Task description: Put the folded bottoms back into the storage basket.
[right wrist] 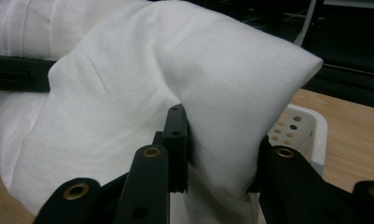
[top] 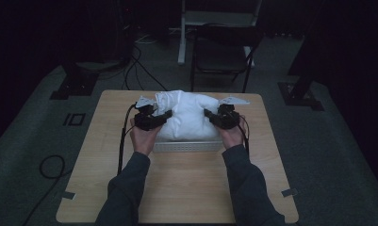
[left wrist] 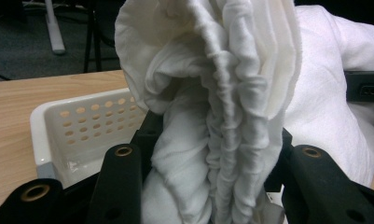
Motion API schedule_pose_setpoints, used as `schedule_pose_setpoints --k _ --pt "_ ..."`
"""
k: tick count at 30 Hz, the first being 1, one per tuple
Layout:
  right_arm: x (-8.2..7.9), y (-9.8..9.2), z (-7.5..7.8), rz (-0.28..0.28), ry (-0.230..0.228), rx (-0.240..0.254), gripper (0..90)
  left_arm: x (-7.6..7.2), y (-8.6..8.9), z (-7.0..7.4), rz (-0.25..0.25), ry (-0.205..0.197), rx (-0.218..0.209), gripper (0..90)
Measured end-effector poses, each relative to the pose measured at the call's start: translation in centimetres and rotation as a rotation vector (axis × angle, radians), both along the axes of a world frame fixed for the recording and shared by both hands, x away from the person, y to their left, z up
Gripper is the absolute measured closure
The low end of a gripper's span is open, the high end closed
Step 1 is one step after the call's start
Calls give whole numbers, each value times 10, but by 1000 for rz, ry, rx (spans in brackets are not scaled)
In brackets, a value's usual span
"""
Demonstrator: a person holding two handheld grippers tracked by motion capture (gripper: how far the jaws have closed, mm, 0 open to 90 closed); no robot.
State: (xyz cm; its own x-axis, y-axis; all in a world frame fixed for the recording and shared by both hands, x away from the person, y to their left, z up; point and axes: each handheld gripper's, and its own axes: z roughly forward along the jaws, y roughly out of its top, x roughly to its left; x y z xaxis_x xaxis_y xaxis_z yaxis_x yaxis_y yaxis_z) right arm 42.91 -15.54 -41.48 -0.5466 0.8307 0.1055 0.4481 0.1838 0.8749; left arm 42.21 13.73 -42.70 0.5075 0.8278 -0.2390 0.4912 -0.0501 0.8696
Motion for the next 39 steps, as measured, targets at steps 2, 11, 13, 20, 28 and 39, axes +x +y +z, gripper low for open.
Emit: schedule_pose_setpoints --k 2,11,13,20,28,39 --pt "1 0 -1 -2 2 -3 714 2 -1 -1 3 7 7 555" --pt "9 2 -9 -5 19 -9 714 9 -1 -8 8 22 20 555" --pt "10 2 -10 -8 24 -8 714 11 -2 -9 8 22 26 555" --pt "16 2 -15 -12 34 -9 714 16 -2 -13 12 38 24 555" --pt "21 3 -22 -23 49 -19 714 21 -4 -20 21 52 31 555" --pt "27 7 -30 -36 65 -43 714 29 -5 -29 25 77 48 555"
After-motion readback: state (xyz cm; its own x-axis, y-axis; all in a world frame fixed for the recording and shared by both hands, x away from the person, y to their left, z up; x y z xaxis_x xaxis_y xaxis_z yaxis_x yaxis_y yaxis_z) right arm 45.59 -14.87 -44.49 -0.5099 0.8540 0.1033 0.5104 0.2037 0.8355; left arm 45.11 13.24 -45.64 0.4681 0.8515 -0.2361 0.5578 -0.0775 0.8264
